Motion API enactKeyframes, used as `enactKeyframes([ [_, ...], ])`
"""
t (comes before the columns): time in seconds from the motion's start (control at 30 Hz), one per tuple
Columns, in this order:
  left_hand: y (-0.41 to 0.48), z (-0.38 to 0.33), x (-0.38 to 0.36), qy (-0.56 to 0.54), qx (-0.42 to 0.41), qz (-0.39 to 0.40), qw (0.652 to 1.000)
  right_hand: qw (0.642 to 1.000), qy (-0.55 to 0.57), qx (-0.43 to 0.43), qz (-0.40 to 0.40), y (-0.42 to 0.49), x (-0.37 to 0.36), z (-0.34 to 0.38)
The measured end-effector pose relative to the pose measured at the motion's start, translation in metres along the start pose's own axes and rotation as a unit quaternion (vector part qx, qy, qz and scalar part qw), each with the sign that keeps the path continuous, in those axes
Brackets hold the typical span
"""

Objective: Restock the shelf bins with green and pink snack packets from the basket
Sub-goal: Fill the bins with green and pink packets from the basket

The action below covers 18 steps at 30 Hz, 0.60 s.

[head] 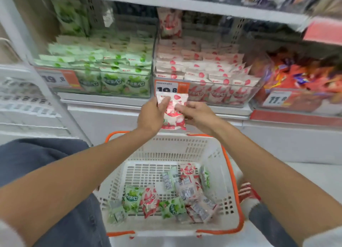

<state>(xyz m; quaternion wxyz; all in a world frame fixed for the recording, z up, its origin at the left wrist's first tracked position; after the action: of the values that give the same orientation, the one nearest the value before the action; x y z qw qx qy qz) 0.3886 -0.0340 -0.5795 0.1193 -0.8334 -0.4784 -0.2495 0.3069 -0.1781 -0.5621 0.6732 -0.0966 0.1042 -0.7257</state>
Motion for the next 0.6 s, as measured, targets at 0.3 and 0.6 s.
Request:
enactKeyframes([
  [0.3,0.063,-0.077,0.052,0.076,-0.117,-0.080,0.987,0.988,-0.033,0.078,-0.126,0.027,0.037,0.087],
  [0.6,0.137,-0.050,0.081,0.152,-0.143,-0.108,0.972,0.952,-0.119,0.129,-0.252,0.168,0.071,0.152],
])
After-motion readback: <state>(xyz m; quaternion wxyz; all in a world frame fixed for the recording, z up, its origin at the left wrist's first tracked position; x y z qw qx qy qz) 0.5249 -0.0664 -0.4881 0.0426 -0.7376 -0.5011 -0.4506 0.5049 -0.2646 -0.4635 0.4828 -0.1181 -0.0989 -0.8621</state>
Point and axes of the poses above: each hand's wrist, its own y-axis towards the middle knuckle, its own x-axis out of the back of the hand, z = x × y, the point moved 2 cm from there along y, towards the middle knuckle, and after that the axes turned 10 degrees about z, right-handed, at the moved point
